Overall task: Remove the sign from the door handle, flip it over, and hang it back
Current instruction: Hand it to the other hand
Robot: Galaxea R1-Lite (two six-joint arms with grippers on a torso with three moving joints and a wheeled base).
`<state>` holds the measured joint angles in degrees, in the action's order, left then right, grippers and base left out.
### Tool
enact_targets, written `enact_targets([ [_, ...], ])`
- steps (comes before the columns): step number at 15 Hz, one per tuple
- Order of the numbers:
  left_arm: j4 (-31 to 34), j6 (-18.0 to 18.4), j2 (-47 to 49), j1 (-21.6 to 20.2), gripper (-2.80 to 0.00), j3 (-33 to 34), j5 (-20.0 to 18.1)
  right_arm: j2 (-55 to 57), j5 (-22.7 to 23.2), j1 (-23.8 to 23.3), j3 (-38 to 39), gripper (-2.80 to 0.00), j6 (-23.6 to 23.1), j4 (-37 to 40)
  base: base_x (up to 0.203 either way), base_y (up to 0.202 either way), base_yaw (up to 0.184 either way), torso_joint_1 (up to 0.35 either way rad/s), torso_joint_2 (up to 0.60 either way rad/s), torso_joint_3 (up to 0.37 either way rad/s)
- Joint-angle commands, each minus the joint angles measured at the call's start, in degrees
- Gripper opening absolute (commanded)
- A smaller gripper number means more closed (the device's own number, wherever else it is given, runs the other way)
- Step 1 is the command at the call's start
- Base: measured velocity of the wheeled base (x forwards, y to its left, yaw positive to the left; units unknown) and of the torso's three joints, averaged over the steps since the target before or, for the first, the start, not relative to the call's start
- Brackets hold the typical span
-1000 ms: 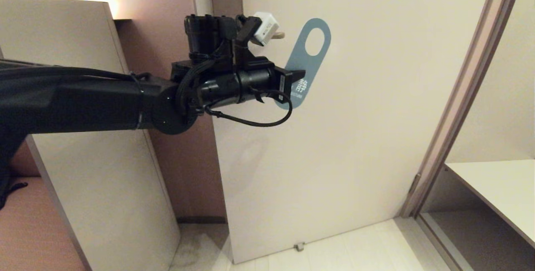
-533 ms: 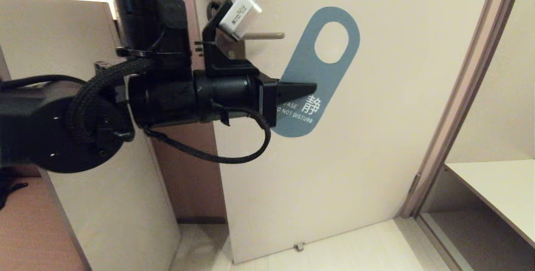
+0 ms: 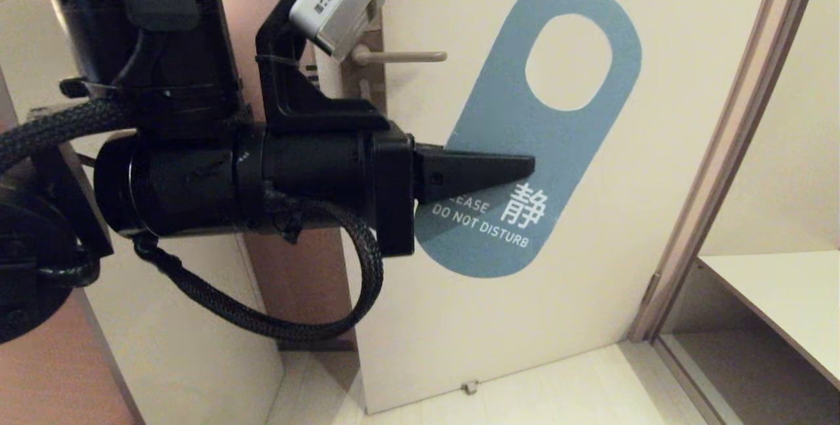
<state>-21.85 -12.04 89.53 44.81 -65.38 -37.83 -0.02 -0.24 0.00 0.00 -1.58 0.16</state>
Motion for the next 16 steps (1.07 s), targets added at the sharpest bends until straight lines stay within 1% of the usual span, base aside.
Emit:
enact_targets([
  [1,-0.23,0.10,-0.39,0.93,-2.80,3.14,-0.44,0.02,0.07,0.00,0.00,-2.80,-0.33,0.02,0.000,0.000,0.000,0.000,0.00,0.000],
  [2,-0.79,0.64,-0.24,1.20,-2.80,4.78,-0.49,0.02,-0.07,0.00,0.00,-2.80,-0.04,0.02,0.000,0.000,0.000,0.000,0.00,0.000],
  [4,-6.14,1.31,1.94,1.62,-2.80,7.48,-0.57,0.02,-0.02,0.00,0.00,-2.80,-0.12,-0.04,0.000,0.000,0.000,0.000,0.00,0.000],
  [6,-11.59,1.21,5.63,1.62,-2.80,8.27,-0.82,0.02,0.16,0.00,0.00,-2.80,-0.62,-0.07,0.000,0.000,0.000,0.000,0.00,0.000],
  [8,-15.10,1.19,9.24,1.67,-2.80,8.33,-2.81,0.02,0.24,0.00,0.00,-2.80,-2.10,0.02,0.000,0.000,0.000,0.000,0.00,0.000],
  [11,-21.96,1.12,14.83,1.75,-2.80,8.14,-5.48,0.02,0.56,0.00,-0.06,-2.80,-2.02,0.16,0.000,0.000,0.000,0.000,0.00,0.000],
  [13,-26.39,0.70,17.77,2.32,-2.80,8.23,-5.77,0.02,1.12,0.00,-0.26,-2.80,-2.38,0.72,0.000,0.000,0.000,0.000,0.00,0.000],
  [14,-27.73,-0.33,18.21,2.74,-2.80,8.18,-5.76,0.02,1.12,0.00,-0.68,-2.80,-2.62,1.55,0.000,0.000,0.000,0.000,0.00,0.000],
  [15,-28.62,-1.43,18.31,2.77,-2.80,8.17,-5.85,0.02,1.31,0.00,-1.37,-2.80,-3.89,2.93,0.000,0.000,0.000,0.000,0.00,0.000],
  [16,-29.09,-1.67,18.37,2.74,-2.80,8.17,-5.85,0.02,1.60,0.00,-2.04,-2.80,-5.19,4.24,0.000,0.000,0.000,0.000,0.00,0.000],
])
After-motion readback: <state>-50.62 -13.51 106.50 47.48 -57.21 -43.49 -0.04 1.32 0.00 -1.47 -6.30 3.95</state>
